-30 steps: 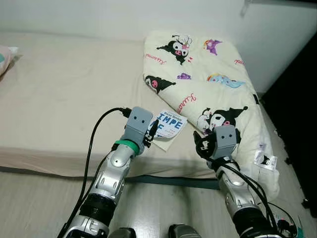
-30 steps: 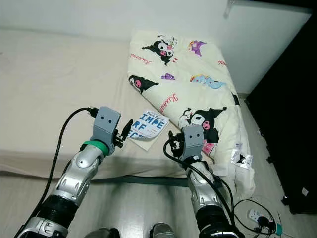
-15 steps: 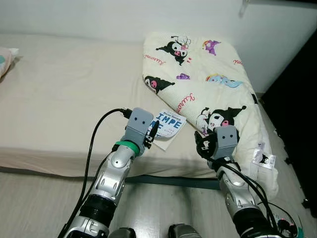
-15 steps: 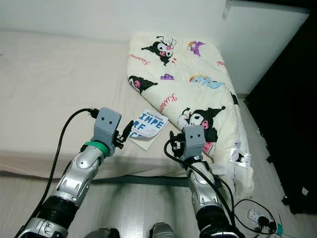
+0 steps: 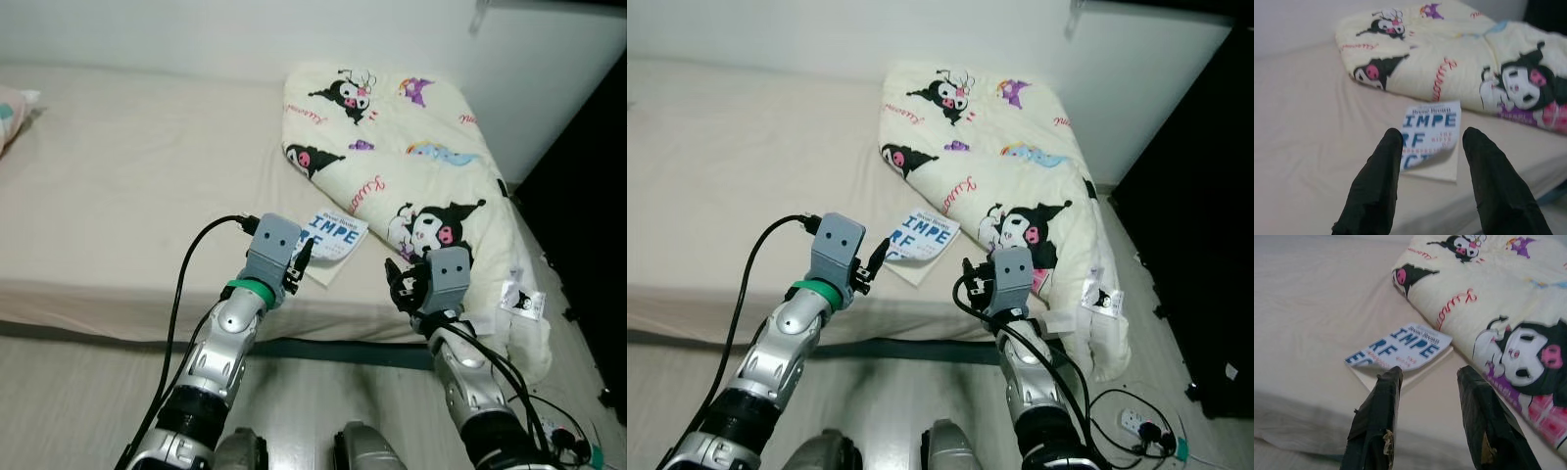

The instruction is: Clean up the room

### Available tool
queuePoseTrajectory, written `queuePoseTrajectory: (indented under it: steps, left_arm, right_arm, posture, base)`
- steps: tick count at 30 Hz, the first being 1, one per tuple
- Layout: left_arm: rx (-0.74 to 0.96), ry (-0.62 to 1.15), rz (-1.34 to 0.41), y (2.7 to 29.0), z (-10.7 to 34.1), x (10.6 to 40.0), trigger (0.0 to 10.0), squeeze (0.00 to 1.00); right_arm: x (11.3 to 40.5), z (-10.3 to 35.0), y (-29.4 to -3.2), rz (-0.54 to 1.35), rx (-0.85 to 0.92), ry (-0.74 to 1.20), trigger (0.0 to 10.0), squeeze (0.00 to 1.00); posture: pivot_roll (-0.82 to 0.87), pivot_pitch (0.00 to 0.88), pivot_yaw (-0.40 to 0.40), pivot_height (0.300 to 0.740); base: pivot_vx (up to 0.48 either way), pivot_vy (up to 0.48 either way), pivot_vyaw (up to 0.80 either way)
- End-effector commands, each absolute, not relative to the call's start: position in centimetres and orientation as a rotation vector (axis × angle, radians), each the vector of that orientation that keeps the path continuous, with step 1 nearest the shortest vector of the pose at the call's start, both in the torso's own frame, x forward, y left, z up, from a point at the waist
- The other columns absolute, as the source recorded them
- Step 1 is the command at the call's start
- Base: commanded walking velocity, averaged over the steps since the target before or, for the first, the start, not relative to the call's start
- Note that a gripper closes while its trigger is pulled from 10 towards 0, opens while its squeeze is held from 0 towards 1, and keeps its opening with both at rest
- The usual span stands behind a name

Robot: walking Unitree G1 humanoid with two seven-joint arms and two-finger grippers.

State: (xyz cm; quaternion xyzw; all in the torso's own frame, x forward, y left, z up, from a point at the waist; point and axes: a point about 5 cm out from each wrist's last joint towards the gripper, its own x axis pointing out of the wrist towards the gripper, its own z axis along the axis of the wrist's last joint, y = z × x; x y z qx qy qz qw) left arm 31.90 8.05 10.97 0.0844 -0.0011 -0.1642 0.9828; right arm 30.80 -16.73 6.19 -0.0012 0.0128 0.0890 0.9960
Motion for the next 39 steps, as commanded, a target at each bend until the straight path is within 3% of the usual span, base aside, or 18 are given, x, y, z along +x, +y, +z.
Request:
queuePoseTrajectory:
  steps: [1, 27, 35, 39]
  left_arm:
    - [0.166, 0.017, -0.328, 8.3, 10.5, 31.6, 10.0, 0.00]
    - [0.183, 0.017, -0.285, 9.3, 10.3, 30.8, 10.0, 0.00]
    - [0.211, -0.064, -0.197, 11.2, 12.8, 31.3, 10.0, 0.00]
    - [0.226, -0.141, -0.169, 12.2, 15.8, 31.9, 10.0, 0.00]
  right_arm:
    - [30.4, 5.6, -16.9, 0.170, 0.007, 0.051, 10.0, 0.00]
    - [30.2, 5.7, -16.0, 0.230, 0.053, 0.042, 10.0, 0.00]
    - [32.7, 8.2, -15.9, 0.246, 0.100, -0.017, 10.0, 0.00]
    - [34.8, 10.2, -15.0, 0.266, 0.249, -0.031, 10.0, 0.00]
  posture:
    - [-0.08, 0.023, 0.021, 0.610]
    - [-0.05, 0.079, 0.035, 0.500]
    - [-0.01, 0.135, 0.046, 0.465]
    - [0.03, 0.164, 0.056, 0.455]
  base:
    - [0.000, 0.000, 0.00]
    - [0.000, 0.000, 0.00]
    - [0.000, 0.000, 0.00]
    - [0.000, 0.000, 0.00]
